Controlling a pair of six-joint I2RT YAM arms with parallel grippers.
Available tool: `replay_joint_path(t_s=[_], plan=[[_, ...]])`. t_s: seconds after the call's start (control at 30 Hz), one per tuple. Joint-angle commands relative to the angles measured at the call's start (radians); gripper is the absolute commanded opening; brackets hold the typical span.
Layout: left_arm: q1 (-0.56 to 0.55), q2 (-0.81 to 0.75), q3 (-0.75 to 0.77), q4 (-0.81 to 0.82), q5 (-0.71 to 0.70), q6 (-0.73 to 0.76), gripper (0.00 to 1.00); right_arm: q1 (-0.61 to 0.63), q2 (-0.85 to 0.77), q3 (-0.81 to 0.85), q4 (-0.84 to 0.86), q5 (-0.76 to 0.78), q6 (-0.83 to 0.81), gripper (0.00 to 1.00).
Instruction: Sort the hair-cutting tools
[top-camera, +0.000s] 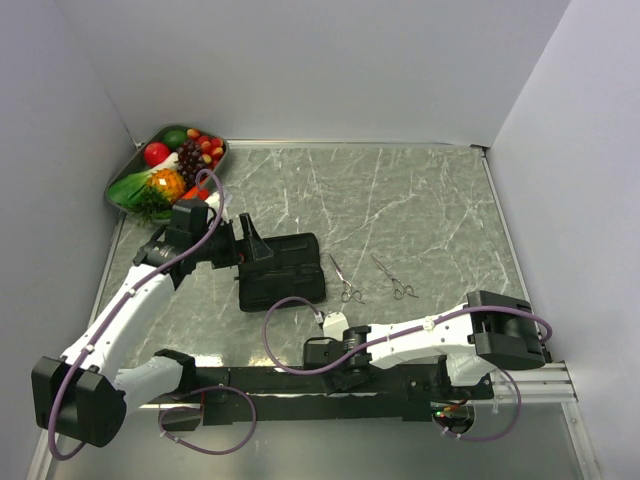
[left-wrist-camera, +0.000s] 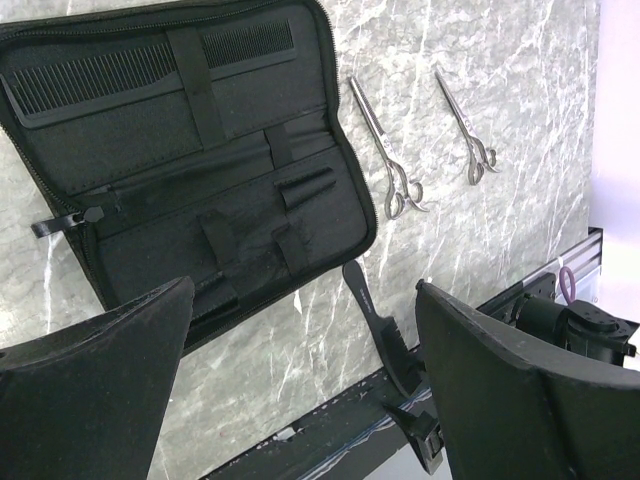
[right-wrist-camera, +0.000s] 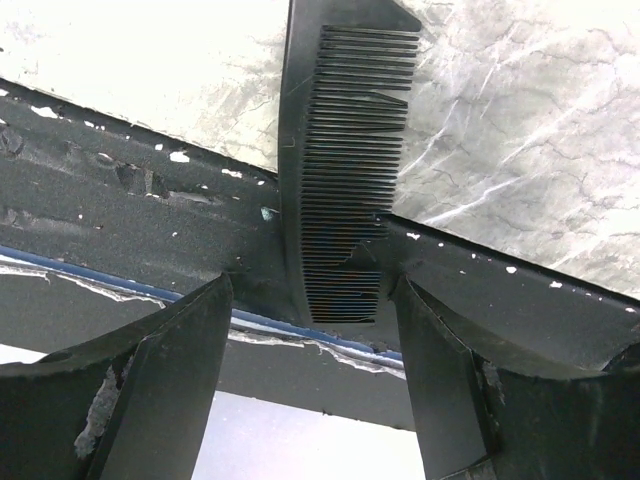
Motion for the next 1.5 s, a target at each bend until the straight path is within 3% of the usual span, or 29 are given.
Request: replay_joint_path(t_s=[0.0,0.47,0.67,0.77,0.93,1.17,1.47], plan=[[-0.002,0.013,0.017,0.024,0.029,0.013,0.97,-0.004,-0.018,-0.003,-0.033,0.017,0.039,0.74],[-0.002,0.025,-0.003,0.039,0.036,0.008,0.97,0.032,0.057,-0.022,-0.032,-0.026,0.056,0.52],[-0.002,0.035,-0.011,0.055,0.042,0.005,0.97,0.035,0.049,-0.037,-0.041,-0.030,0.067,0.33],[-0.002,0.041,-0.012,0.064,0.050,0.000,0.97,0.036,0.026,-0.037,-0.052,-0.021,0.065,0.29],[-0.002,0.059,0.004,0.074,0.078,0.003,0.97,0.033,-0.024,0.007,-0.110,0.031,0.007,0.26],[-0.004,0.088,0.043,0.067,0.161,0.040,0.97,0.032,-0.213,0.090,-0.197,0.137,-0.165,0.24],[-0.032,0.185,0.095,0.064,0.466,0.134,0.97,0.016,-0.323,0.222,-0.294,0.128,-0.415,0.23]])
